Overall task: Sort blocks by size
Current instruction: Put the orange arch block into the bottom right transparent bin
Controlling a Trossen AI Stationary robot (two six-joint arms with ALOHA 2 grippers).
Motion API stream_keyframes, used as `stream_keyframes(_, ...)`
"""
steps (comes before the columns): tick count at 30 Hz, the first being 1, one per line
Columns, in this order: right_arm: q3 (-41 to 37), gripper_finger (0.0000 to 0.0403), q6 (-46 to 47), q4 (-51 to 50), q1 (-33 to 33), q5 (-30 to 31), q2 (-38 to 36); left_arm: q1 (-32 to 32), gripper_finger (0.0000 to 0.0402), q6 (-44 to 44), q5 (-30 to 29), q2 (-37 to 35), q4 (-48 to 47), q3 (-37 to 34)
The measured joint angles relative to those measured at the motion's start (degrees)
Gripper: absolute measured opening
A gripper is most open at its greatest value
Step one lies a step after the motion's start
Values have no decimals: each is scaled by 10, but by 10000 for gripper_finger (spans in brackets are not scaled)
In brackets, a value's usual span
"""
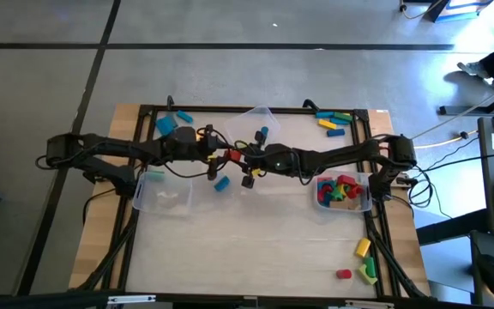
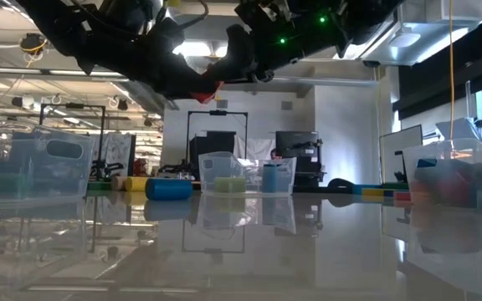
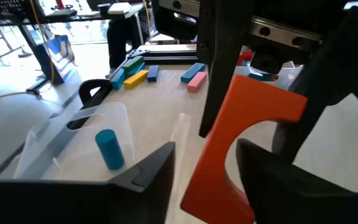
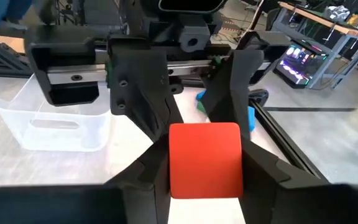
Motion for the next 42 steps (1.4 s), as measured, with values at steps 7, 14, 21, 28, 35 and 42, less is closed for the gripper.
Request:
stream_keyframes(7, 0, 132, 2, -30, 7, 20, -25, 8, 214, 29, 5, -46, -76, 0)
stream_keyframes(14, 0, 143, 42, -178, 18, 97, -105, 34, 214, 65, 3, -136, -175, -1)
stream_keyframes(21, 0, 135, 167, -392, 43, 107, -199, 45, 214, 48, 0, -150, -170, -22)
stream_keyframes(28, 1, 140, 405, -647, 95, 109, -282, 45, 212, 45, -1, -150, -157, -26)
stream_keyframes(35, -14, 137, 645, -871, 140, 68, -288, 45, 212, 46, -1, -149, -152, -26)
stream_keyframes(42, -37, 143, 780, -926, 179, -12, -287, 45, 212, 52, -2, -149, -151, -26)
